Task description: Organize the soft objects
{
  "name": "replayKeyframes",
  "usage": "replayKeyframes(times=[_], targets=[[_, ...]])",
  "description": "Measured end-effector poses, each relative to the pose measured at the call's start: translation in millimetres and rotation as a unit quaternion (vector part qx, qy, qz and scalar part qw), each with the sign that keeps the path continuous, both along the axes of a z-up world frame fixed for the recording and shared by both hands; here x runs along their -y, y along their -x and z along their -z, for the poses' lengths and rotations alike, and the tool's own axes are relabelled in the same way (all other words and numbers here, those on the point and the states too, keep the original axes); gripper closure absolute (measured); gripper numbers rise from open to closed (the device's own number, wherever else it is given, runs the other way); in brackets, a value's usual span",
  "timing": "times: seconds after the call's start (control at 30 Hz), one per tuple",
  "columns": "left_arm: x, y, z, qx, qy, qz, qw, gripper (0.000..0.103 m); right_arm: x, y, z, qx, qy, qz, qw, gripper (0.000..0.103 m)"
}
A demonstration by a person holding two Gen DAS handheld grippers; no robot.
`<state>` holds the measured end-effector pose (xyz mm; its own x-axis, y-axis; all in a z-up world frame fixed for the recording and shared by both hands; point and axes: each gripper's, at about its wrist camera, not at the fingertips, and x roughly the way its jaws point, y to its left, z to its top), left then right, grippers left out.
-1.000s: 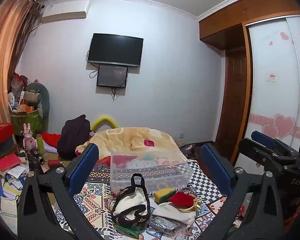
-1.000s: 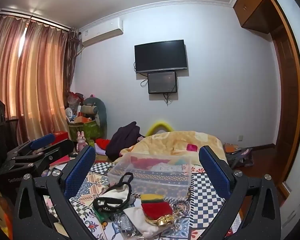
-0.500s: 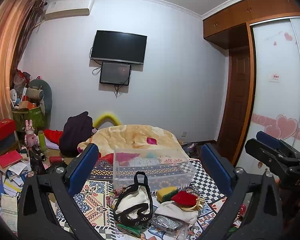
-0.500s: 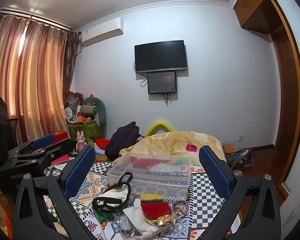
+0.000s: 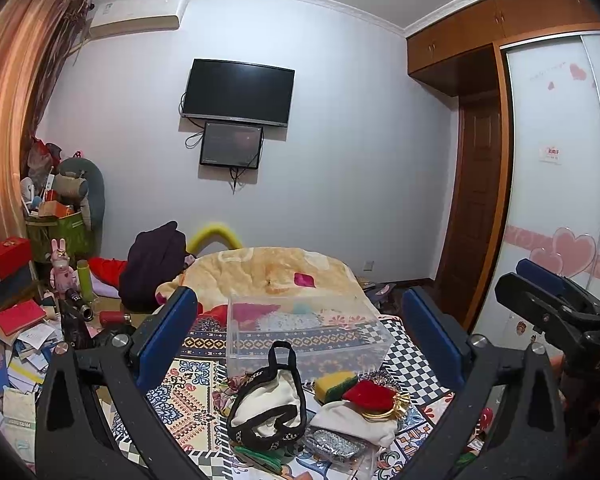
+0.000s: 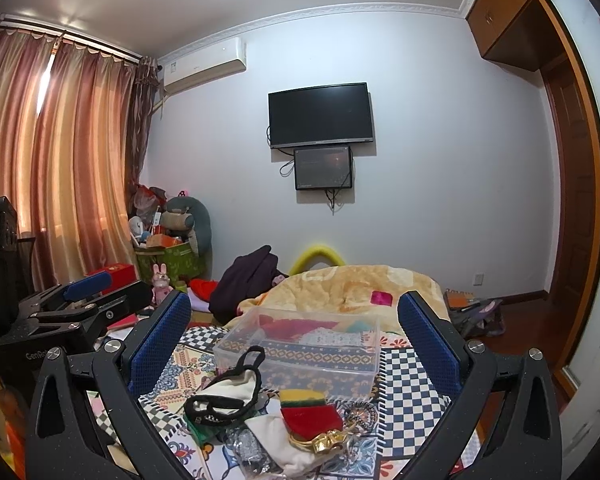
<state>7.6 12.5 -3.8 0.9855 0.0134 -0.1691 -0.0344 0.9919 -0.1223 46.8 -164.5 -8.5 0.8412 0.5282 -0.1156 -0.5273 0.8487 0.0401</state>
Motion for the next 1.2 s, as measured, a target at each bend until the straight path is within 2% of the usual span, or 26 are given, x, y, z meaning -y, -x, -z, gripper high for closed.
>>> replayKeyframes(times=[1.2], targets=[[1.7, 2.8, -2.4, 0.004, 0.0, 0.005, 1.0, 0.0, 1.1, 2.2, -1.4, 0.007, -0.004, -0.008, 1.0, 0.0]])
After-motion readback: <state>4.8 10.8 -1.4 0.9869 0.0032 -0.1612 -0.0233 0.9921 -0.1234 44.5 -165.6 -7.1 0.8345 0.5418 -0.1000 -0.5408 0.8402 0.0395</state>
